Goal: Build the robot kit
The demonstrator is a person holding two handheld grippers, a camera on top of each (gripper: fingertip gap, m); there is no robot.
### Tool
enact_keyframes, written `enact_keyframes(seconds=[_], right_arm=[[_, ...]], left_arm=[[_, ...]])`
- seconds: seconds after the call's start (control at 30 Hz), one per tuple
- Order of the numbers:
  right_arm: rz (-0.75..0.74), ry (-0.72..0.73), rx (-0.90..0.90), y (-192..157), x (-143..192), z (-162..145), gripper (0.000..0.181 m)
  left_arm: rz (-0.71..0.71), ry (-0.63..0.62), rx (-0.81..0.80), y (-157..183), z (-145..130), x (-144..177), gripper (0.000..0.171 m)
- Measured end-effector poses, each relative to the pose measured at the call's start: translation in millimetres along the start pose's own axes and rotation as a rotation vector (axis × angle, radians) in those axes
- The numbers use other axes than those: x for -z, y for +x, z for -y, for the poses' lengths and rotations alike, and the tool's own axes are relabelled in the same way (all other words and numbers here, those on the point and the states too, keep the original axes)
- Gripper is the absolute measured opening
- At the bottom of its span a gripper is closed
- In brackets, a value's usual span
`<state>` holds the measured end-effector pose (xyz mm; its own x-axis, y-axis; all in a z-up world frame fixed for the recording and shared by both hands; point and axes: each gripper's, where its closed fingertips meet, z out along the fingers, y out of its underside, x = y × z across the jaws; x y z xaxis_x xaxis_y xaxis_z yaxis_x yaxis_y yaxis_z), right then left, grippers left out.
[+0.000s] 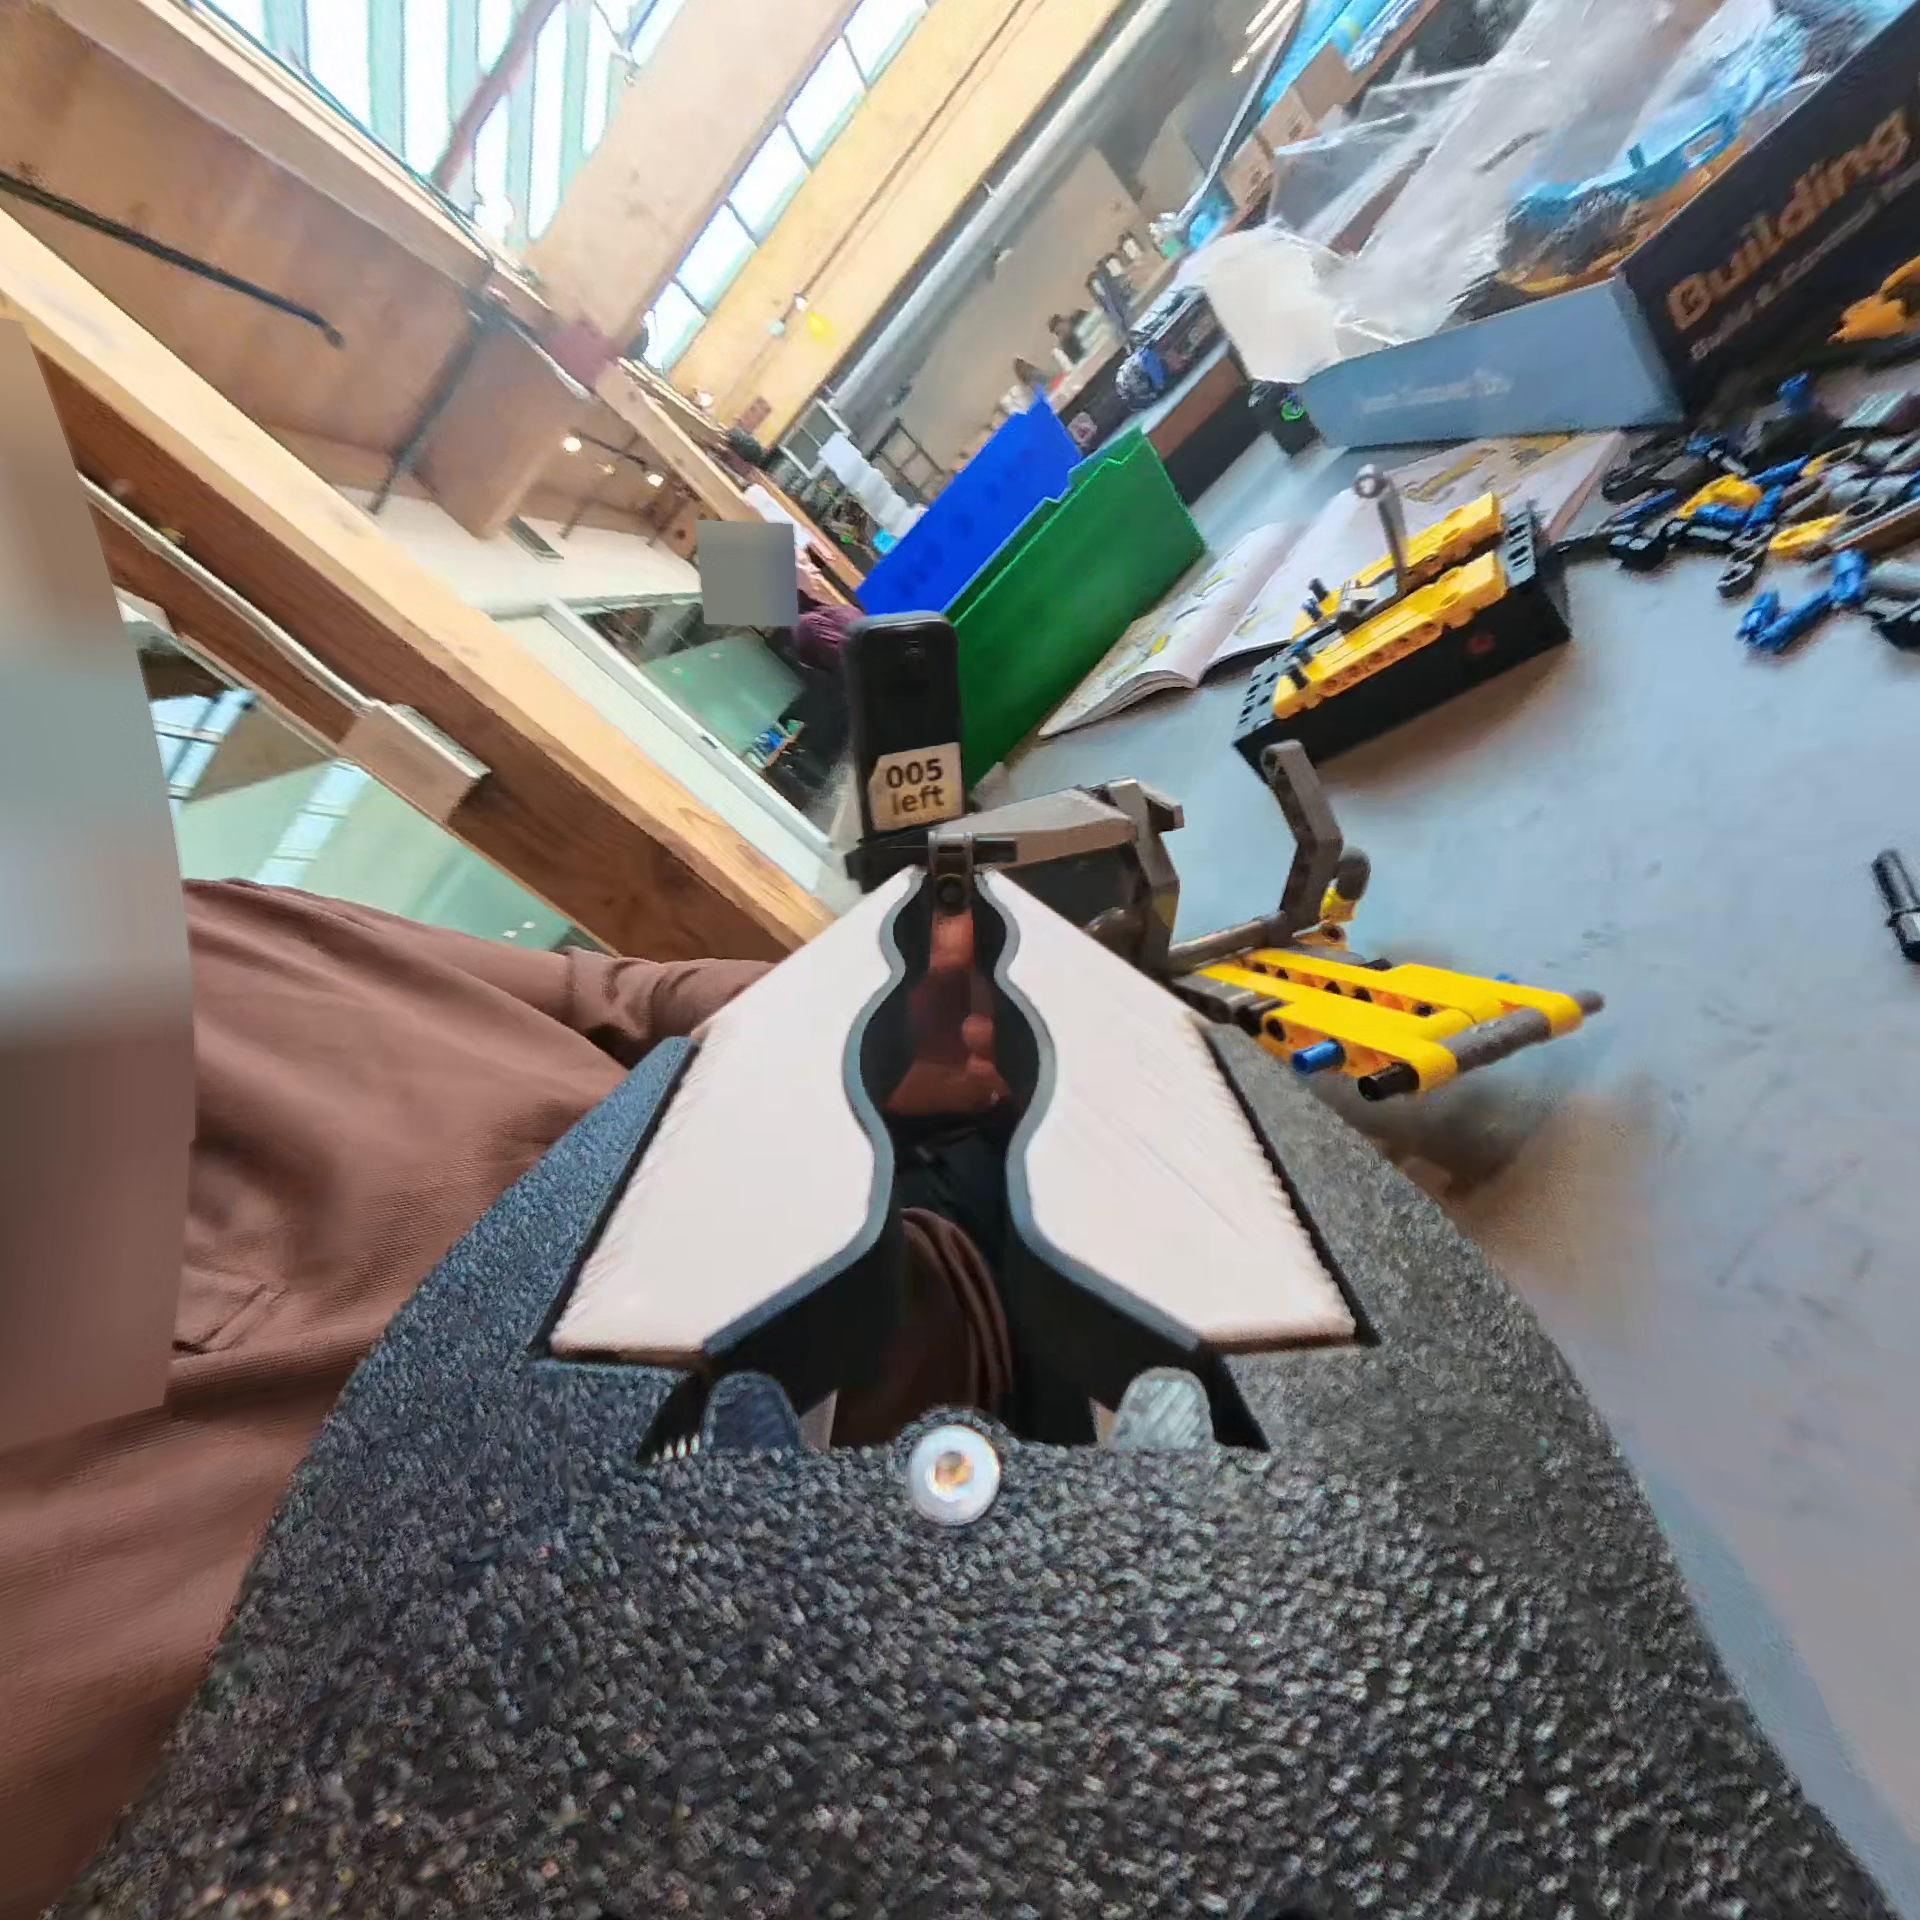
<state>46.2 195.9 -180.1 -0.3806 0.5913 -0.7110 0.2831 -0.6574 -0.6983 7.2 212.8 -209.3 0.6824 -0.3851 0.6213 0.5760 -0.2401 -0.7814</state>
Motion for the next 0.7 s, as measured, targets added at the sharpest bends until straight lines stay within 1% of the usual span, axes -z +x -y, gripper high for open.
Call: enact_keyframes(seconds=[0.07, 0.13, 0.2, 0.27, 0.3, 0.37, 0.43, 0.5, 0.57, 0.7], right_arm=[[0.078, 0.011, -0.046, -5, 2, 1, 0.004], [0.111, 0.015, -0.063, -6, 2, 3, 0.004], [0.117, 0.004, -0.071, -3, 0, 2, 0.004], [0.072, -0.013, -0.051, 5, -2, 2, 0.004], [0.032, -0.018, -0.016, 10, -4, 2, 0.004], [-0.055, -0.033, 0.114, 15, -7, 4, 0.004], [-0.173, -0.089, 0.298, 20, -11, 1, 0.004], [-0.247, -0.16, 0.481, 18, -17, -7, 0.004], [-0.294, -0.215, 0.605, 17, -25, -14, 0.003], [-0.323, -0.285, 0.73, 14, -32, -24, 0.003]], left_arm=[[-0.002, -0.004, 0.04, -2, 2, 1, 0.005], [-0.001, -0.022, 0.051, -3, 3, 1, 0.006], [-0.008, -0.031, 0.076, -4, 4, 1, 0.006], [-0.02, -0.034, 0.11, -5, 4, 2, 0.006], [-0.024, -0.035, 0.124, -5, 5, 3, 0.006], [-0.024, -0.039, 0.13, -6, 6, 5, 0.006], [-0.021, -0.04, 0.121, -7, 6, 8, 0.006], [-0.026, -0.039, 0.121, -7, 5, 10, 0.005], [-0.038, -0.043, 0.114, -6, 4, 11, 0.006], [-0.076, -0.047, 0.107, -2, 2, 16, 0.006]])
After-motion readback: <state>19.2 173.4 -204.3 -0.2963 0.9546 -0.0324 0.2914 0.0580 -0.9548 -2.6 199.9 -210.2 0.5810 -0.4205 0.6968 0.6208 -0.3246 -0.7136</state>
